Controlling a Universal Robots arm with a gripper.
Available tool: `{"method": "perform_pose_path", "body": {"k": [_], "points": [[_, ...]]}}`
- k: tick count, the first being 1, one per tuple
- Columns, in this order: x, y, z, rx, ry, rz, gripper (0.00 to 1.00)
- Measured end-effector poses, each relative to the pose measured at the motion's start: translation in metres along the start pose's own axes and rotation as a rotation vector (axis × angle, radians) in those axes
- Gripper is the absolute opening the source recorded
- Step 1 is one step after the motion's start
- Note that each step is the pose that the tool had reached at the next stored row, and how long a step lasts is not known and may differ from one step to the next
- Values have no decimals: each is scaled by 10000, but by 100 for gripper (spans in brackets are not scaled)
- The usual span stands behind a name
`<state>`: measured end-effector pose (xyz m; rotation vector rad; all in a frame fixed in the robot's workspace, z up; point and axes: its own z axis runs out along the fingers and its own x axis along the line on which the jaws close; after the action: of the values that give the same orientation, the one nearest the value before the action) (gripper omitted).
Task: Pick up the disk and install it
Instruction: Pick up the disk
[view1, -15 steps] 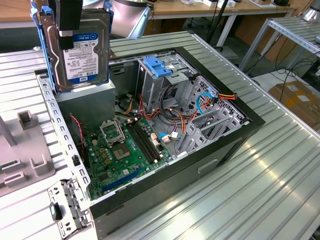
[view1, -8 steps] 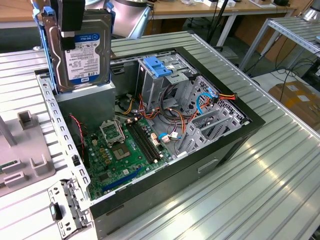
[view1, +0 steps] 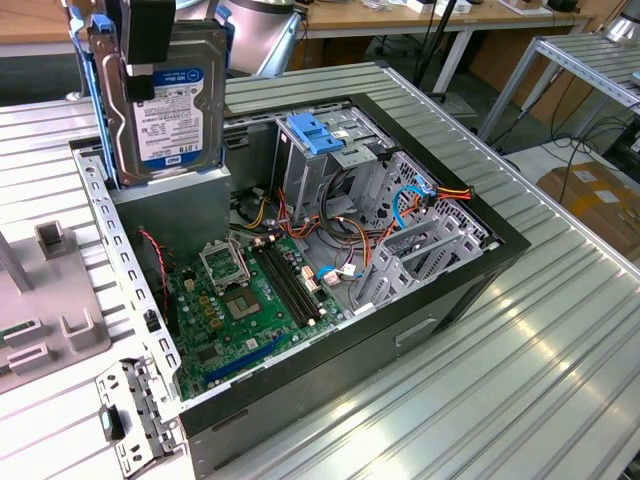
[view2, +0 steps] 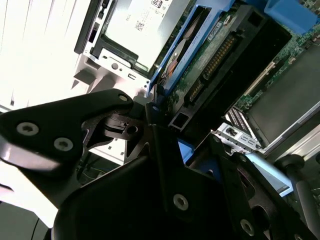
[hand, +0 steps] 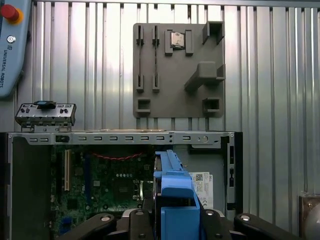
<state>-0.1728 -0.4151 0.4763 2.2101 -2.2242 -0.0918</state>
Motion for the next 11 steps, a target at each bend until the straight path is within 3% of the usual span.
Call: {"method": "perform_pose_path", "body": {"k": [11], "points": [[26, -34, -3, -1, 0, 0, 37]]}}
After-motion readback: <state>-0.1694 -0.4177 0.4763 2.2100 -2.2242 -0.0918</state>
